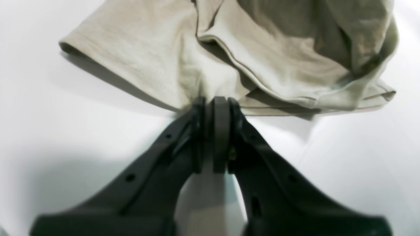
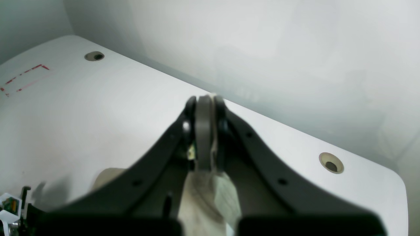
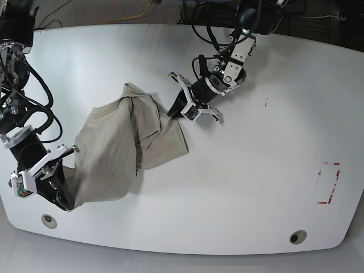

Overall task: Layout the t-shirt on the table in an organized manner, then fold the t-shirt properly
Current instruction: 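Move the left gripper to the shirt and grasp another edge, then pull the held shirt edge with the left gripper away from the right gripper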

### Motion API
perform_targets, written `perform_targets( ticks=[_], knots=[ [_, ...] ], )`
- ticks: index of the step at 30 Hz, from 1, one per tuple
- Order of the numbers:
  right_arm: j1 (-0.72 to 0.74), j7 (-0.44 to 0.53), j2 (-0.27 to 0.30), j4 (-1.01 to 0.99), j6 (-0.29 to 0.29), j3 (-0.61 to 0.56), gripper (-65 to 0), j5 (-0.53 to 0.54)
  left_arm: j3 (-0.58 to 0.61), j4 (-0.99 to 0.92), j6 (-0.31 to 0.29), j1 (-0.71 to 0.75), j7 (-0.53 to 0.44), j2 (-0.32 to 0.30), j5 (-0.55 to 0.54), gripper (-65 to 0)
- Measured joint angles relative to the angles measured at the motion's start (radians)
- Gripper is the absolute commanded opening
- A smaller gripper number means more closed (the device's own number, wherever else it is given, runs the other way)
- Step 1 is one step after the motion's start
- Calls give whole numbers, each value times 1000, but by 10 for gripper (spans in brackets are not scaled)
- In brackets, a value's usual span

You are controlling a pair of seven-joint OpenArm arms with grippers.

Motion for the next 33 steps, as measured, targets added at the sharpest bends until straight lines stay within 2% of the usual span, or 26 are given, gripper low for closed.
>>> perform_targets(
  ticks=[8,20,30,33],
  knots=[
    [0,0,0,0,0,0,-650,0,-28,74,-7,24,29,-2,7,-650],
    [0,0,-1,0,-2,9,-650,0,-158,291,-8,51,26,-2,6,-650],
    [0,1,-14,0,-5,18,-650,0,-198,457,-4,52,45,-88,12,-650],
    [0,0,-14,0,-2,24,-650,0,-209,518,-19,51,34,-110,11,-650]
  ],
)
